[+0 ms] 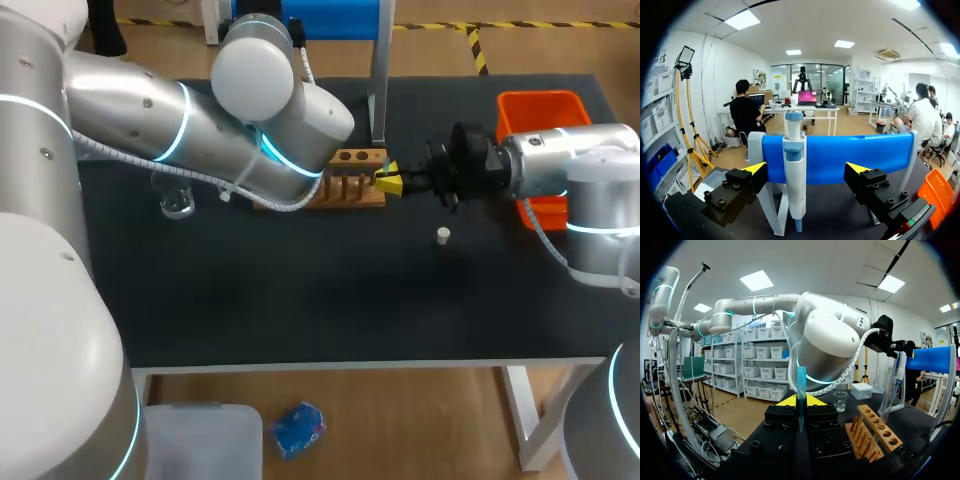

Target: Invert the test tube, pick up the pipette, mount the tip to pipette, aspirate from beaker and dispense into the tube, eject the tip, return the pipette, and cap with the stopper.

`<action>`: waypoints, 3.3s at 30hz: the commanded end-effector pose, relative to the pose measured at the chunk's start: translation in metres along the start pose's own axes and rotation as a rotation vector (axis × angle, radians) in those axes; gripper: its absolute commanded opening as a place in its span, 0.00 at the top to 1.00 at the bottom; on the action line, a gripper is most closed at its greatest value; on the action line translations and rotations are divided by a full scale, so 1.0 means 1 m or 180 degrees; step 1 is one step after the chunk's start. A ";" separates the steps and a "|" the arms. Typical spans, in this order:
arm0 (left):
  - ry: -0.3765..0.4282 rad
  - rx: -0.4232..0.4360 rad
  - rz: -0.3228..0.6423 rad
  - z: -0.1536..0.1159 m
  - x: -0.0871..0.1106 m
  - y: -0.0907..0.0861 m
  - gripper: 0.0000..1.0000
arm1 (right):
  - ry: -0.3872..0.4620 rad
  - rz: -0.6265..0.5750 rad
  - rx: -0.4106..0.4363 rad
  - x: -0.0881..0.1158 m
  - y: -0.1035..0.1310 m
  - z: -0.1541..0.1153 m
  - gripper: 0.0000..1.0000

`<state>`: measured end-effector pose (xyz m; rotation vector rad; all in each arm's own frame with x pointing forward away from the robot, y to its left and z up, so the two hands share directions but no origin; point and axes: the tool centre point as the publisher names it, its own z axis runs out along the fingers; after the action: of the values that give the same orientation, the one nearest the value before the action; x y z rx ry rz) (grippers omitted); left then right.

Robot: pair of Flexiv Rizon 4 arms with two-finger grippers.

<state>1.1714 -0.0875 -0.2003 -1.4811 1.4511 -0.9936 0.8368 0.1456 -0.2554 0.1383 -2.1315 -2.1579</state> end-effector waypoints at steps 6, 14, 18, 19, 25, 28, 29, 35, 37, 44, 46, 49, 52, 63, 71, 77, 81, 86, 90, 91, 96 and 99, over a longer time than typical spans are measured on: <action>0.0032 0.0009 -0.0001 0.005 0.001 0.002 0.00 | -0.0006 -0.0004 0.0002 0.001 0.000 -0.001 1.00; 0.0052 0.0034 0.0005 0.007 0.002 0.002 0.00 | -0.0006 -0.0004 0.0002 0.001 0.000 -0.001 1.00; 0.0061 0.0037 0.0010 0.009 0.002 0.002 0.00 | -0.0006 -0.0004 0.0002 0.001 0.000 -0.001 1.00; 0.0061 0.0035 0.0012 0.010 0.002 0.002 0.00 | -0.0006 -0.0004 0.0002 0.001 0.000 -0.001 1.00; 0.0049 0.0027 0.0013 0.012 0.001 0.003 0.00 | -0.0006 -0.0004 0.0002 0.001 0.000 -0.001 1.00; 0.0046 0.0028 0.0009 0.014 0.000 0.003 0.00 | -0.0006 -0.0004 0.0002 0.001 0.000 -0.001 1.00; 0.0045 0.0027 0.0010 0.015 0.000 0.003 0.00 | -0.0006 -0.0004 0.0002 0.001 0.000 -0.001 1.00; 0.0035 0.0021 0.0014 0.019 -0.001 0.003 0.00 | -0.0006 -0.0004 0.0002 0.001 0.000 -0.001 1.00; 0.0034 0.0019 0.0011 0.019 -0.001 0.004 0.00 | -0.0006 -0.0004 0.0002 0.001 0.000 -0.001 1.00; 0.0035 0.0007 0.0014 0.023 -0.001 0.004 0.00 | -0.0006 -0.0004 0.0002 0.001 0.000 -0.001 1.00; 0.0037 0.0012 0.0012 0.024 -0.001 0.003 0.00 | -0.0006 -0.0004 0.0002 0.001 0.000 -0.001 1.00; 0.0037 0.0016 0.0010 0.024 -0.001 0.003 0.00 | -0.0006 -0.0004 0.0002 0.001 0.000 -0.001 1.00; 0.0034 0.0013 0.0006 0.025 -0.002 0.004 0.00 | -0.0006 -0.0004 0.0002 0.001 0.000 -0.001 1.00; 0.0036 0.0012 -0.0005 0.026 -0.003 0.005 0.52 | -0.0006 -0.0004 0.0002 0.001 0.000 -0.001 1.00; 0.0039 0.0011 -0.0012 0.025 -0.003 0.007 1.00 | -0.0006 -0.0004 0.0002 0.001 0.000 -0.001 1.00; 0.0034 0.0017 -0.0026 0.024 -0.004 0.008 1.00 | -0.0006 -0.0004 0.0002 0.001 0.000 -0.001 1.00; 0.0024 0.0019 -0.0038 0.023 -0.005 0.008 1.00 | -0.0006 -0.0004 0.0002 0.001 0.000 -0.001 1.00; 0.0024 0.0024 -0.0050 0.020 -0.006 0.005 1.00 | -0.0006 -0.0004 0.0002 0.001 0.000 -0.001 1.00; 0.0009 0.0063 -0.0013 0.016 -0.006 -0.006 1.00 | -0.0006 -0.0004 0.0002 0.001 0.000 -0.001 1.00; 0.0010 0.0073 -0.0002 0.016 -0.006 -0.009 1.00 | -0.0006 -0.0004 0.0002 0.001 0.000 -0.001 1.00; 0.0002 0.0107 0.0086 0.017 -0.007 -0.024 1.00 | -0.0006 -0.0004 0.0002 0.001 0.000 -0.001 1.00; -0.0011 0.0156 0.0118 0.017 -0.009 -0.038 1.00 | -0.0006 -0.0004 0.0002 0.001 0.000 -0.001 1.00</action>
<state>1.1957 -0.0798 -0.1839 -1.4046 1.4181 -1.0091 0.8368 0.1456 -0.2553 0.1383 -2.1315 -2.1579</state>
